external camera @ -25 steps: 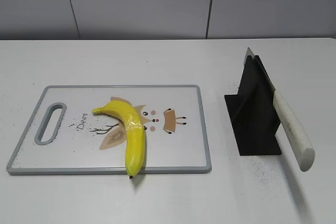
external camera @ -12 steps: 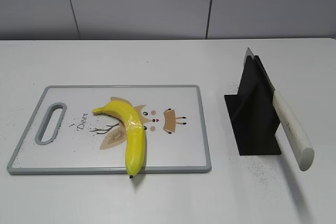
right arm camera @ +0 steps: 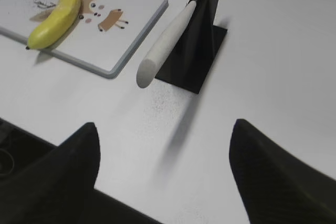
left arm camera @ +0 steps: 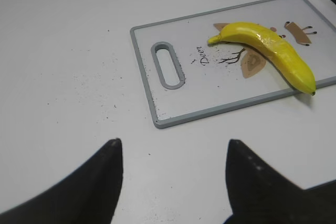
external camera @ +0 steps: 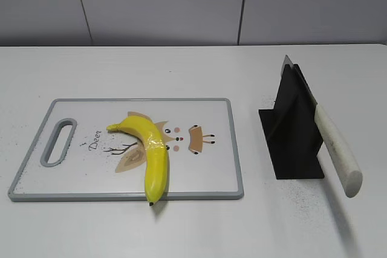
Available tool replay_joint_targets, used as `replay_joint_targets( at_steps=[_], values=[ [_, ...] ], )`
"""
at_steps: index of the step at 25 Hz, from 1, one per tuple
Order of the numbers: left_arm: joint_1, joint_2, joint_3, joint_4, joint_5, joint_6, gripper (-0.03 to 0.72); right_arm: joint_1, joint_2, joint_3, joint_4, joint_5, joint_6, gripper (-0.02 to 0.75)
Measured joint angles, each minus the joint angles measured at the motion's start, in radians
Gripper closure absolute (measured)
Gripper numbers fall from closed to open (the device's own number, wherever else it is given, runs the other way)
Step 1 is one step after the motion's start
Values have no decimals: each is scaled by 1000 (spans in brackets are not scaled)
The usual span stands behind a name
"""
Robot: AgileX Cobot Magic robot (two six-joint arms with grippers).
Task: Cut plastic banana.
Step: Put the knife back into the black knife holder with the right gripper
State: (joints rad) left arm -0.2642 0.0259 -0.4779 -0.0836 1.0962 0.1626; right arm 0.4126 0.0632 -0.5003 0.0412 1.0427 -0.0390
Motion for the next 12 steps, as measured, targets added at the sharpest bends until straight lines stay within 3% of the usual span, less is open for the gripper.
replay_joint_targets(
  at_steps=[12],
  values=[
    [3, 0, 0, -2, -2, 0, 104, 0, -68, 0, -48, 7, 87, 153]
  ],
)
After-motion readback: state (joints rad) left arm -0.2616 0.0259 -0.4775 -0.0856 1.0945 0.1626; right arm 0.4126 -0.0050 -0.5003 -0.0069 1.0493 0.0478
